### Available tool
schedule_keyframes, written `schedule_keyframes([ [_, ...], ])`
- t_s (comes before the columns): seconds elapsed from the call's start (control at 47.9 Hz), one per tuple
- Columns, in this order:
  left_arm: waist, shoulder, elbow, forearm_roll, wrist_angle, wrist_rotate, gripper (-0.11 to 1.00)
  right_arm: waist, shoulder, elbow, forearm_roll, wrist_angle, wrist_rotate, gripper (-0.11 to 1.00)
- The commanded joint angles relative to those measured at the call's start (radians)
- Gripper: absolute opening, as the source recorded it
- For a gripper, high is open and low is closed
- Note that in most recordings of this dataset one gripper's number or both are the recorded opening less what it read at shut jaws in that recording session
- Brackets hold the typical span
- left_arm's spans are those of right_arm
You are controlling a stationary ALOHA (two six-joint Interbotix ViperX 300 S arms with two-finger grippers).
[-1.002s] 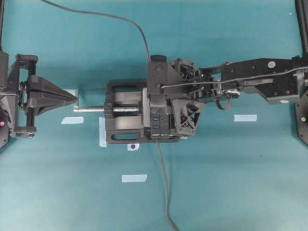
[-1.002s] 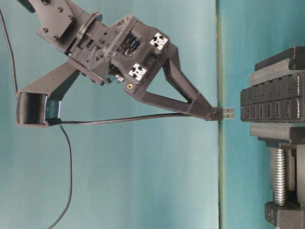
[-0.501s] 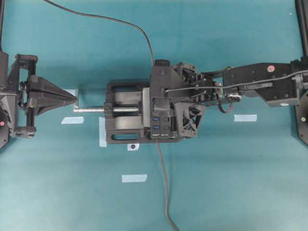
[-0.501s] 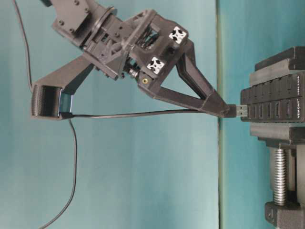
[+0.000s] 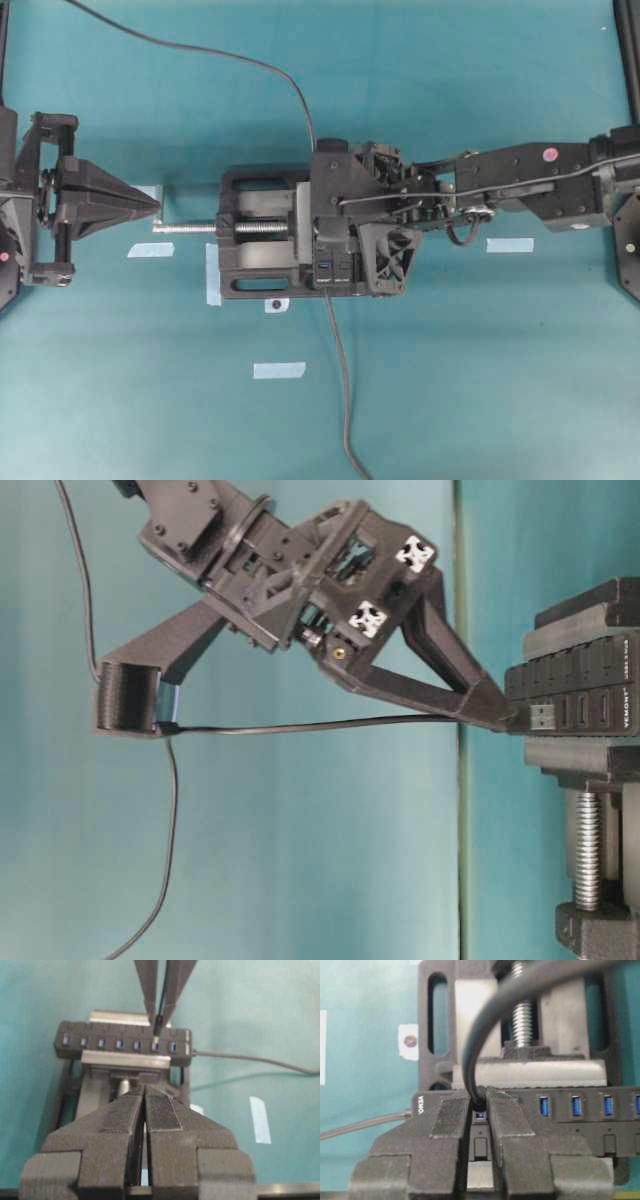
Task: Insert the USB into the second port from the front of the fixed hub.
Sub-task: 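Carry the plug with the right gripper to the second port from front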
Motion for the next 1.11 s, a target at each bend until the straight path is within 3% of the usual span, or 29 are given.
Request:
schedule_keyframes([
  [0.0, 0.003, 0.002, -0.015, 0.002, -0.008, -0.002, 0.0, 0.005, -0.009, -0.008, -0.002, -0.006, 0.003, 0.1],
  [1.086, 0.002, 0.003, -0.015, 0.0, -0.008, -0.003, 0.0, 0.003, 0.014, -0.002, -0.005, 0.002, 0.008, 0.1],
])
